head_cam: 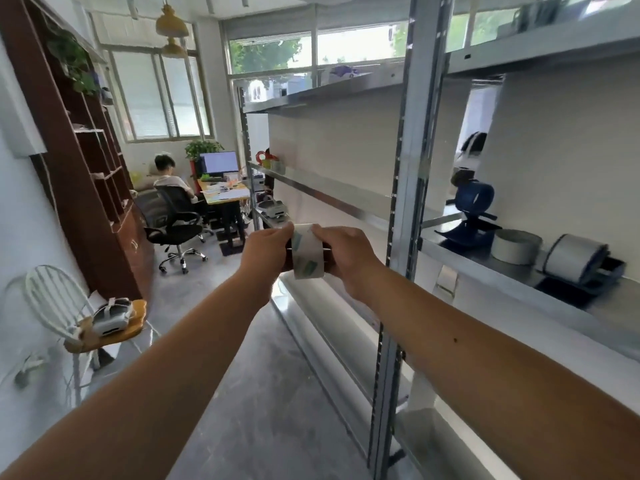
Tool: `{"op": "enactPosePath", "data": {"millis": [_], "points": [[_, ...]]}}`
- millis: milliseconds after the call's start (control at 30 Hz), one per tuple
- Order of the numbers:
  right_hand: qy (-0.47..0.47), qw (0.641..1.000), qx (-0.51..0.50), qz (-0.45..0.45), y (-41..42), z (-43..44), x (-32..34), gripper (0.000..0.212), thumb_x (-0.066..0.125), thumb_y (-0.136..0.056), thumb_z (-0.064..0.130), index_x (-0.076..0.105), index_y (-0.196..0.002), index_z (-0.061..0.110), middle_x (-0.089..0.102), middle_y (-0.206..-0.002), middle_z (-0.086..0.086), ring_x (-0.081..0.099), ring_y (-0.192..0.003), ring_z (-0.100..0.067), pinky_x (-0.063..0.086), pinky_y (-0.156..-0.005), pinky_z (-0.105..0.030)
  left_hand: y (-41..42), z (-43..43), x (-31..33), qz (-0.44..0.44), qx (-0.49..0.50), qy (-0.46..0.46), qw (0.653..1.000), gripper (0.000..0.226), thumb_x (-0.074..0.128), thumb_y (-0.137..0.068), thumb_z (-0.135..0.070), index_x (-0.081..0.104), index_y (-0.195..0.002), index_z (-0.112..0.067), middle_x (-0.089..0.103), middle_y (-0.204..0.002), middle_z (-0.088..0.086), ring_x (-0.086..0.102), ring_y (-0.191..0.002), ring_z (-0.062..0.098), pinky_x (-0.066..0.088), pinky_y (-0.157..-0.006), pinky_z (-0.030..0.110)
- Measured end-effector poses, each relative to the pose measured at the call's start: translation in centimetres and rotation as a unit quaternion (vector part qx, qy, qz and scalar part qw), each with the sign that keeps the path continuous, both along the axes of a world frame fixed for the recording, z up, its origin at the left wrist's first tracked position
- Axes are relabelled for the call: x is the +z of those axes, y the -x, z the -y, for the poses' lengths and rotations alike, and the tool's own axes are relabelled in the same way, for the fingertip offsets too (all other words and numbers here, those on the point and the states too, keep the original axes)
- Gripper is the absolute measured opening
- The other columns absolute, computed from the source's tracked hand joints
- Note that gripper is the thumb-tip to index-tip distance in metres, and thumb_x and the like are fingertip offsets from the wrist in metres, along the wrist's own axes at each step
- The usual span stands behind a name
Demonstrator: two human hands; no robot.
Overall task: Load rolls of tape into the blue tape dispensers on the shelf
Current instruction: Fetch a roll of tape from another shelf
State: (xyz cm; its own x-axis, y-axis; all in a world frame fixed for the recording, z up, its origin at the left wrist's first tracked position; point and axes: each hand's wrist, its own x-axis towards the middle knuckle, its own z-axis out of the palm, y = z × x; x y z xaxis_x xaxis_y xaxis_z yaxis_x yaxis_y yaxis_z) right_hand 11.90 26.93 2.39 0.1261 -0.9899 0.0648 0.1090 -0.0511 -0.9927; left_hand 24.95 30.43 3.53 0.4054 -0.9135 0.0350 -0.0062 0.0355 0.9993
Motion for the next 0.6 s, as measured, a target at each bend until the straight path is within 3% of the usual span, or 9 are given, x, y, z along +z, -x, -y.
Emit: {"op": "enactPosePath", "data": {"millis": [67, 233, 300, 400, 467, 533, 600], "points": [[0.011, 0.999, -0.027, -0.028, 0.3, 2.2, 0.3, 0.029, 0.074, -0.091, 0.025, 0.072, -0.114, 0.007, 0.071, -0.119, -0.02, 0.071, -0.108, -0.037, 0.06, -0.098, -0.054, -0.4, 3.1, 0.3, 0.011, -0.038, -0.002, 0.999, 0.023, 0.064, -0.102, -0.033, 0.071, -0.095, -0.011, 0.075, -0.099, 0.011, 0.075, -0.09, 0.026, 0.062, -0.09, 0.044], [0.028, 0.99, -0.132, -0.034, 3.3, 5.1, 0.8, 0.012, 0.073, -0.092, 0.024, 0.075, -0.097, 0.013, 0.072, -0.108, -0.014, 0.071, -0.101, -0.03, 0.058, -0.1, -0.054, 2.3, 9.0, 0.3, 0.039, -0.168, 0.019, 0.985, 0.027, 0.059, -0.106, -0.024, 0.071, -0.113, 0.0, 0.078, -0.094, 0.007, 0.079, -0.07, 0.009, 0.065, -0.073, 0.029], [0.031, 0.983, -0.178, -0.035, 5.0, 5.3, 0.8, 0.008, 0.07, -0.095, 0.024, 0.071, -0.088, 0.019, 0.07, -0.1, -0.008, 0.068, -0.097, -0.026, 0.056, -0.101, -0.051, 4.3, 10.7, 0.3, -0.003, -0.208, 0.015, 0.978, 0.027, 0.062, -0.104, -0.025, 0.072, -0.108, 0.0, 0.08, -0.097, 0.011, 0.081, -0.073, 0.018, 0.066, -0.074, 0.034], [0.044, 0.962, -0.266, -0.05, 7.9, 5.8, 1.2, 0.013, 0.068, -0.096, 0.029, 0.073, -0.101, 0.018, 0.07, -0.111, -0.009, 0.066, -0.108, -0.028, 0.057, -0.094, -0.044, 8.2, 12.6, 0.9, -0.036, -0.267, 0.016, 0.963, 0.021, 0.063, -0.103, -0.024, 0.071, -0.097, -0.006, 0.079, -0.094, 0.01, 0.081, -0.076, 0.023, 0.066, -0.075, 0.036], [0.055, 0.943, -0.321, -0.066, 10.0, 6.0, 1.5, 0.015, 0.066, -0.097, 0.03, 0.072, -0.106, 0.02, 0.069, -0.112, -0.007, 0.066, -0.108, -0.027, 0.056, -0.086, -0.037, 11.1, 13.9, 1.4, -0.033, -0.304, 0.015, 0.952, 0.025, 0.064, -0.103, -0.028, 0.07, -0.106, -0.005, 0.078, -0.104, 0.013, 0.08, -0.087, 0.026, 0.066, -0.082, 0.039], [0.074, 0.931, -0.352, -0.065, 12.0, 6.2, 1.7, 0.007, 0.067, -0.097, 0.03, 0.07, -0.091, 0.028, 0.069, -0.105, -0.005, 0.068, -0.106, -0.028, 0.06, -0.092, -0.045, 13.7, 14.9, 2.0, -0.031, -0.328, 0.014, 0.944, 0.027, 0.064, -0.102, -0.03, 0.069, -0.109, -0.005, 0.076, -0.106, 0.015, 0.078, -0.092, 0.027, 0.066, -0.083, 0.037], [0.088, 0.918, -0.381, -0.063, 14.0, 6.7, 1.7, 0.009, 0.07, -0.093, 0.031, 0.07, -0.085, 0.03, 0.071, -0.108, -0.01, 0.07, -0.105, -0.03, 0.06, -0.095, -0.054, 16.1, 15.8, 2.4, -0.041, -0.351, 0.012, 0.935, 0.021, 0.064, -0.102, -0.028, 0.068, -0.097, -0.008, 0.076, -0.104, 0.015, 0.077, -0.094, 0.028, 0.064, -0.088, 0.039]]}}
